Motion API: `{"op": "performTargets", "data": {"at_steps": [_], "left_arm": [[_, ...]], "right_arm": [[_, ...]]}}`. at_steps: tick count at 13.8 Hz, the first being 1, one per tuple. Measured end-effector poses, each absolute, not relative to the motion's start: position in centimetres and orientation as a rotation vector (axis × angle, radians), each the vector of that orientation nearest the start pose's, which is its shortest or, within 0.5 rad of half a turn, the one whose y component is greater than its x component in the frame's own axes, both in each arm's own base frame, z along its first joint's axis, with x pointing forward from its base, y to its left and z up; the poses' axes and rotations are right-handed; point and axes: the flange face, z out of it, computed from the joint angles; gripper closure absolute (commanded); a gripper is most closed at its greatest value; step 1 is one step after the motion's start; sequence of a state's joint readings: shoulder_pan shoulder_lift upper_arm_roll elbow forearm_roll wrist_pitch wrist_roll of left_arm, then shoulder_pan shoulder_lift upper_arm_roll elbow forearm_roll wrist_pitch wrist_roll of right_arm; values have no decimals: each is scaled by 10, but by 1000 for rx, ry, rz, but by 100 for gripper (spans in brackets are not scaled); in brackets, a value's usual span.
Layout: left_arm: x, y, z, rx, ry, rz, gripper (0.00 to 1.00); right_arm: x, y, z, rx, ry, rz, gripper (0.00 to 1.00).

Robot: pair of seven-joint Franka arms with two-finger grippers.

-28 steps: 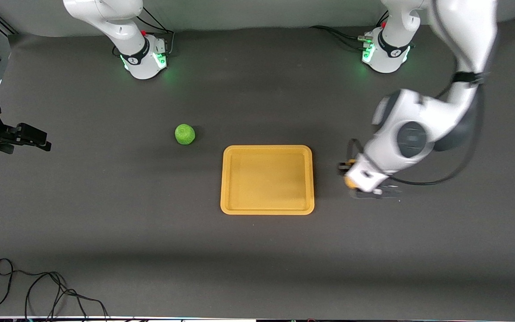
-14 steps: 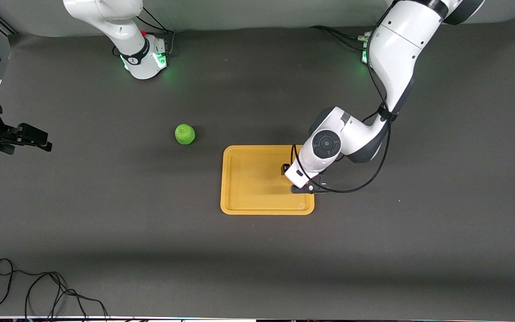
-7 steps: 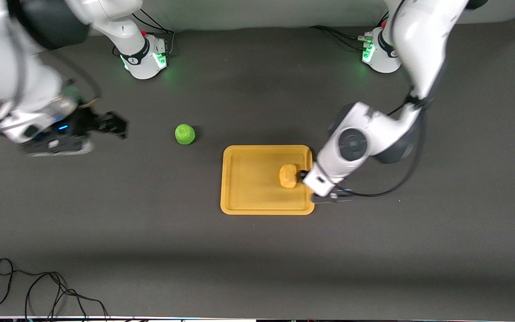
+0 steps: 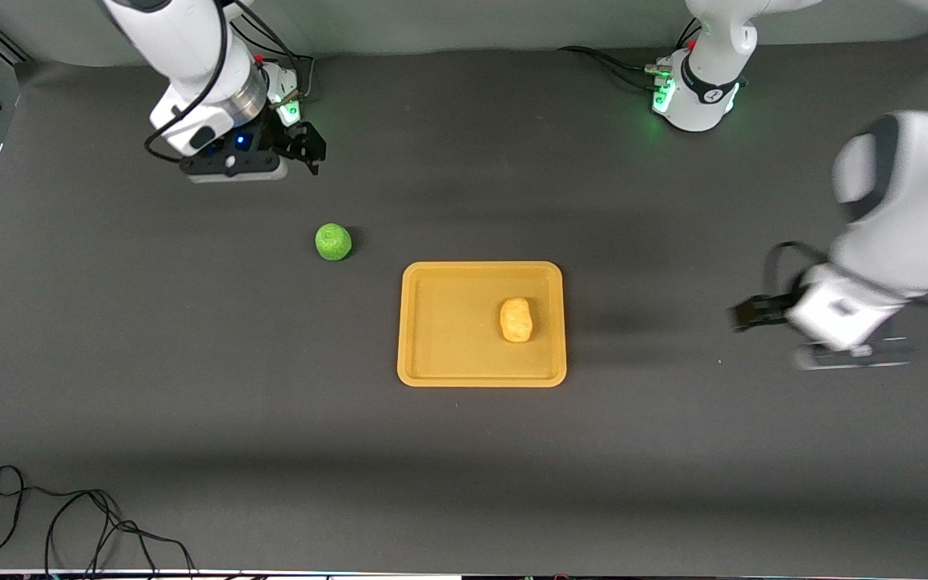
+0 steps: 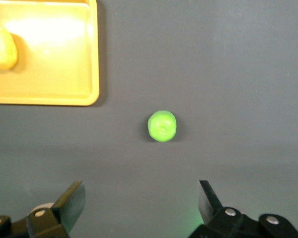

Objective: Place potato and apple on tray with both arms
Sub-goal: 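Release the potato and raise the left gripper while the right gripper reaches the apple, then lower the right gripper onto the green apple and close it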

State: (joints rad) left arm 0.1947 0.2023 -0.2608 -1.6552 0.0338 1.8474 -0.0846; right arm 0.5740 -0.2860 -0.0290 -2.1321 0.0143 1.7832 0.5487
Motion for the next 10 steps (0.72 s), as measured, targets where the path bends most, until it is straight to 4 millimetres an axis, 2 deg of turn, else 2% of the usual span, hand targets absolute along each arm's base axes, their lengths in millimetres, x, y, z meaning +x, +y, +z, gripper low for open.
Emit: {"op": "performTargets", "data": {"at_steps": [2,3,4,5,7,10], "left_arm": [[611,33,506,-3170,39,34,0],[608,55,510,-3171,56,28,0],[606,69,512,-3171,63,22,0],[605,73,512,-3172,62,22,0],[605,66,514,-3172,80,21,0],[597,53,531,-3158,109,-19,0]], "right_arm": [[385,228,498,-3143,26,88,0],[383,225,477,-3136,33,70,0],[381,223,452,-3126,37,44,0],[377,220,423,-3118,40,18,0],[369,216,363,-3109,45,-15,0],[366,214,284,-3114,51,-30,0]]}}
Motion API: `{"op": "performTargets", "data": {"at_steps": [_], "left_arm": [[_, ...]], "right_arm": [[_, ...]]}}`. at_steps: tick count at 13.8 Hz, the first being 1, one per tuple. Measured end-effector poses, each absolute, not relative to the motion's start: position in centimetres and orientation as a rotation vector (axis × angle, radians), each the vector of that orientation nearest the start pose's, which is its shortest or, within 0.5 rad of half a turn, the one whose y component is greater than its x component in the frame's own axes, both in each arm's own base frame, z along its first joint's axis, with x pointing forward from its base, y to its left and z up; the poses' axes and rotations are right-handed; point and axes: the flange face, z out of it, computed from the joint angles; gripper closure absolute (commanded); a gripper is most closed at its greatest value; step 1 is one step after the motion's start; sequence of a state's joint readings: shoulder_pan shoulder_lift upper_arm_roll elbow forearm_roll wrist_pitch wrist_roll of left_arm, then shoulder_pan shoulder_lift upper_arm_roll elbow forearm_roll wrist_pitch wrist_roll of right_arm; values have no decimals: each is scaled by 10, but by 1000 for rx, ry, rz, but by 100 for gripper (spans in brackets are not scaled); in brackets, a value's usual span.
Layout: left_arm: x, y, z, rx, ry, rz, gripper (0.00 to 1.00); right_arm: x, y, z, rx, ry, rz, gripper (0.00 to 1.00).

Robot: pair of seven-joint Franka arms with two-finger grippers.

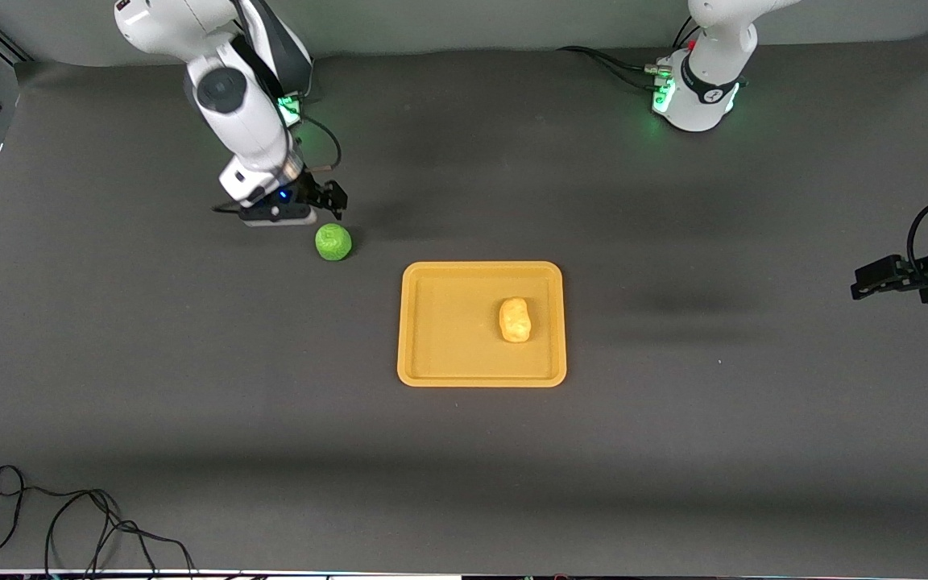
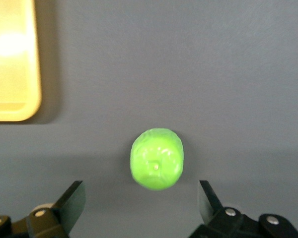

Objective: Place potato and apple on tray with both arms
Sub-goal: 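Lower the right gripper onto the green apple and close it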

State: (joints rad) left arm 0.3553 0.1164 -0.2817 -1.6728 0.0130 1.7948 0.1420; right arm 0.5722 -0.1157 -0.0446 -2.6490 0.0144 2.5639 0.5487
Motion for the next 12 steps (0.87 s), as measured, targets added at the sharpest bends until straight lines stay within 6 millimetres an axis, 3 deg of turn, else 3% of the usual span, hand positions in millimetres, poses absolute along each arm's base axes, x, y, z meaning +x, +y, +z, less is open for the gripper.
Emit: {"op": "performTargets", "data": {"at_steps": [3,5,6,7,9,12], "left_arm": [[588,31,528,-3146,140,-49,0],[587,10,525,-3149,115,-41,0],[587,4,524,-3149,112,-39,0],[587,2,526,-3149,110,-41,0],[586,4,529,-3143,105,-50,0],[587,7,536,-3132,101,-70,0]], "right_arm": [[368,213,226,-3129,53,-20,0],[367,213,203,-3138,53,-9,0],[366,212,196,-3139,53,-8,2],[366,212,191,-3141,52,-6,18],[366,212,187,-3144,52,0,39],[370,214,195,-3148,52,14,41]]}}
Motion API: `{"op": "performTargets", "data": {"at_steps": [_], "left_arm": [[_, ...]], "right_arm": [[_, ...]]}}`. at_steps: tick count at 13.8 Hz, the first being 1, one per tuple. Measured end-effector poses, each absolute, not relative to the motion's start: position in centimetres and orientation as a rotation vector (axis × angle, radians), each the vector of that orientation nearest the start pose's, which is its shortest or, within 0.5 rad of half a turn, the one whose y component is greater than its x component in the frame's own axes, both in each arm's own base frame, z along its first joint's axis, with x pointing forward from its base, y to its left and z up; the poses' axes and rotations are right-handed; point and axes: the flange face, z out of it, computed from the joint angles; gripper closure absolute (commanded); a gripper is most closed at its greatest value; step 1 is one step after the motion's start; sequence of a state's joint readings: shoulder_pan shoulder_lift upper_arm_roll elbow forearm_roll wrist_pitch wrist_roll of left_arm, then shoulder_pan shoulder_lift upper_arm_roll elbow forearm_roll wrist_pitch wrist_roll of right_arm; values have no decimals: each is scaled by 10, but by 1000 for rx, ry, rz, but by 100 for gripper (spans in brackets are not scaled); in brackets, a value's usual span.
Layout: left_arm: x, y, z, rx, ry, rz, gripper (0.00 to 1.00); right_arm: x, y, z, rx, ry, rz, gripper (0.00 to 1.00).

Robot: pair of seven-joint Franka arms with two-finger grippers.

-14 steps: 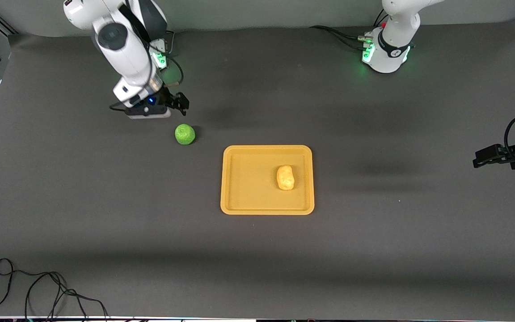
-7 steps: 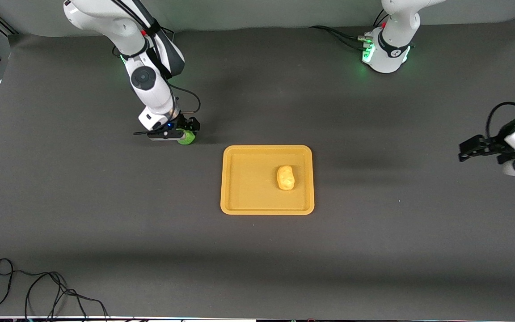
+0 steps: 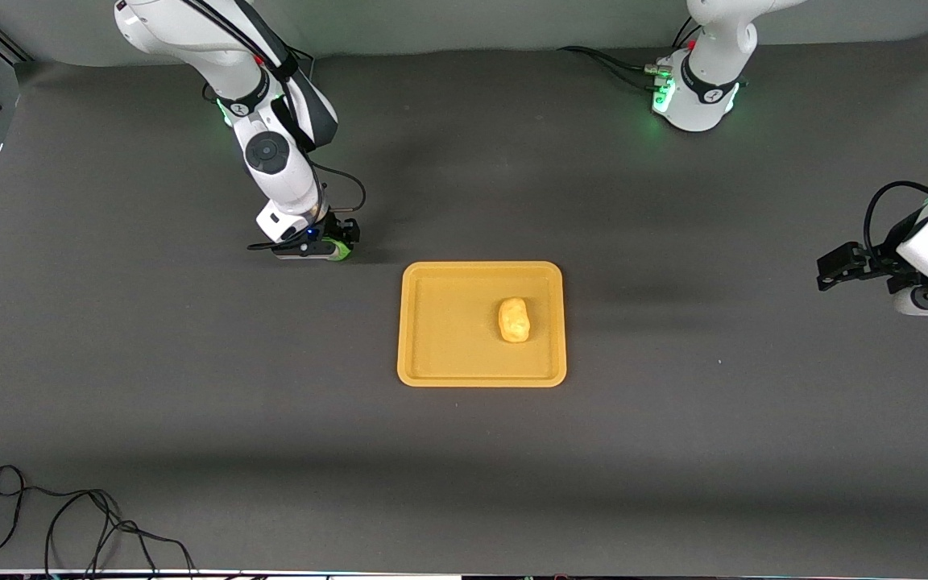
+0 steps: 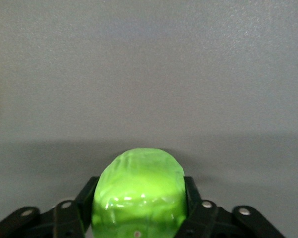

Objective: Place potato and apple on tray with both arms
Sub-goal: 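Lower the right gripper onto the green apple and close it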

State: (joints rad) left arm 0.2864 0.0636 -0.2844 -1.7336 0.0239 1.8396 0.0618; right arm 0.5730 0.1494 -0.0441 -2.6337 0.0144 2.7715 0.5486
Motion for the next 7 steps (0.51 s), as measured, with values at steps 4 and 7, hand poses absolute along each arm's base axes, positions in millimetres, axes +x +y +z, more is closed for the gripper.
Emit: {"op": "performTargets", "data": {"at_steps": [4,7], "left_arm": [[591,0,557,-3131,119,-135,0],[591,-2,567,-3129,123,-147,0]], "right_arm": [[391,226,264,-3154,57,59,41],[416,231,363,-3140,78,58,41]]}}
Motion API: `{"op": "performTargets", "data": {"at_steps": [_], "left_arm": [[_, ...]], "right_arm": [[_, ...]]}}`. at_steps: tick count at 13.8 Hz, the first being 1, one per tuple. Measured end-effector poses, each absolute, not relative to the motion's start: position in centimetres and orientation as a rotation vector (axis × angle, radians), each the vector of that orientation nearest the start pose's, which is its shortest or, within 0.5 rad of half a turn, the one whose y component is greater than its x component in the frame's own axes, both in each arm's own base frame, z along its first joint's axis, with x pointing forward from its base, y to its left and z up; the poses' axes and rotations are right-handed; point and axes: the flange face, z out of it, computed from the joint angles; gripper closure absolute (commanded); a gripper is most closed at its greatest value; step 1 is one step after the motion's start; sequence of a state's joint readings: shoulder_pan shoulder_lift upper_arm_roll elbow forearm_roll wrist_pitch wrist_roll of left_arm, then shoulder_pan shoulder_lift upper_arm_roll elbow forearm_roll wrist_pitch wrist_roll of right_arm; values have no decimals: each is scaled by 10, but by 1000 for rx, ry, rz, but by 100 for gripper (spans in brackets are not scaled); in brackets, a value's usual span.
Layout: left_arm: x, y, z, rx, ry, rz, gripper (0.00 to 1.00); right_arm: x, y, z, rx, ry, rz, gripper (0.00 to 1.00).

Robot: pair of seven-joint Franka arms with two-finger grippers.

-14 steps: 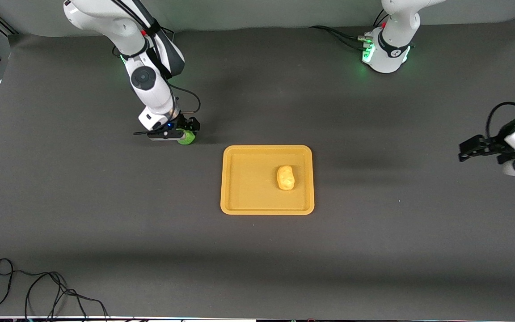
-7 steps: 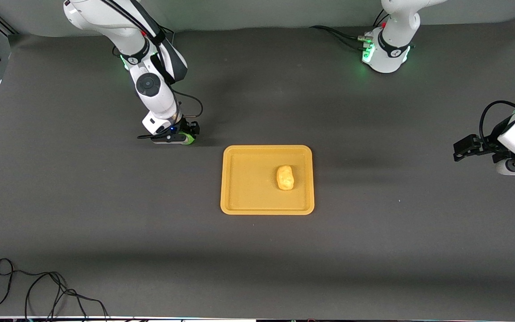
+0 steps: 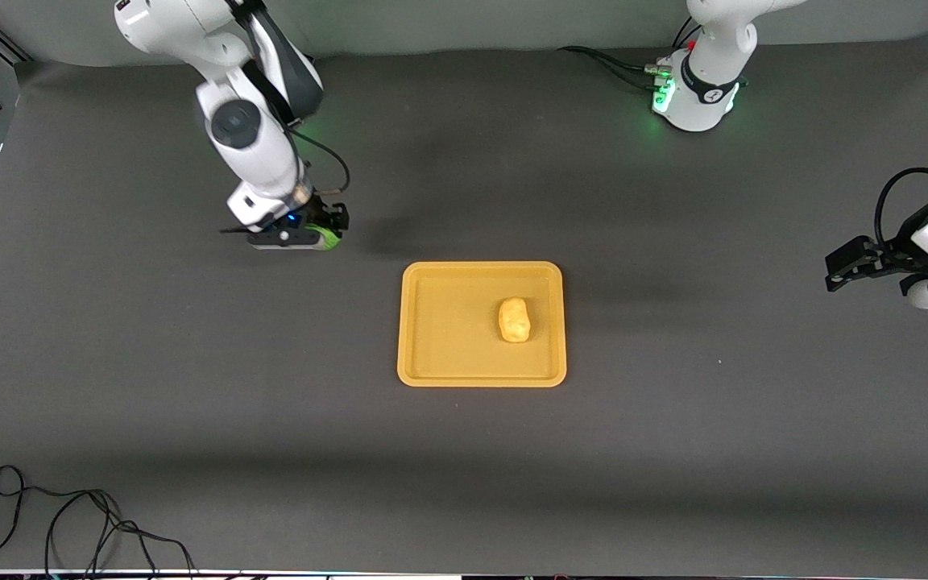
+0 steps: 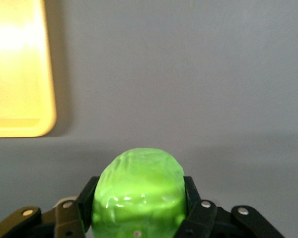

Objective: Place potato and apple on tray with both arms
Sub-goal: 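Lift the apple with the right gripper and carry it onto the tray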

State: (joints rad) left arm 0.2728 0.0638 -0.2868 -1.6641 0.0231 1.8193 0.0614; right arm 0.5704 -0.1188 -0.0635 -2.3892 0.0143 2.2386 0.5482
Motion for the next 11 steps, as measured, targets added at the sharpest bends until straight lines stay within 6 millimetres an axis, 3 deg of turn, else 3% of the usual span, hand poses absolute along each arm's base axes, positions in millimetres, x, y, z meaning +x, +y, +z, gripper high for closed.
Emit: {"op": "performTargets", "data": {"at_steps": [3,5,7,8,11], "left_arm": [[594,8,571,-3129,99,-158,0],[595,9,575,-3128,96,-171,0],[595,9,581,-3127,96,-188,0],[595,7,583,-3128,101,-183,0],[594,-3,582,-3123,123,-163,0]], "right_arm": [[444,245,473,-3128,77,39,41],[468,261,529,-3118,67,-1,41],[496,297,548,-3111,36,-37,41],[509,327,546,-3114,31,-37,41],[530,431,514,-3127,44,-10,40]]}}
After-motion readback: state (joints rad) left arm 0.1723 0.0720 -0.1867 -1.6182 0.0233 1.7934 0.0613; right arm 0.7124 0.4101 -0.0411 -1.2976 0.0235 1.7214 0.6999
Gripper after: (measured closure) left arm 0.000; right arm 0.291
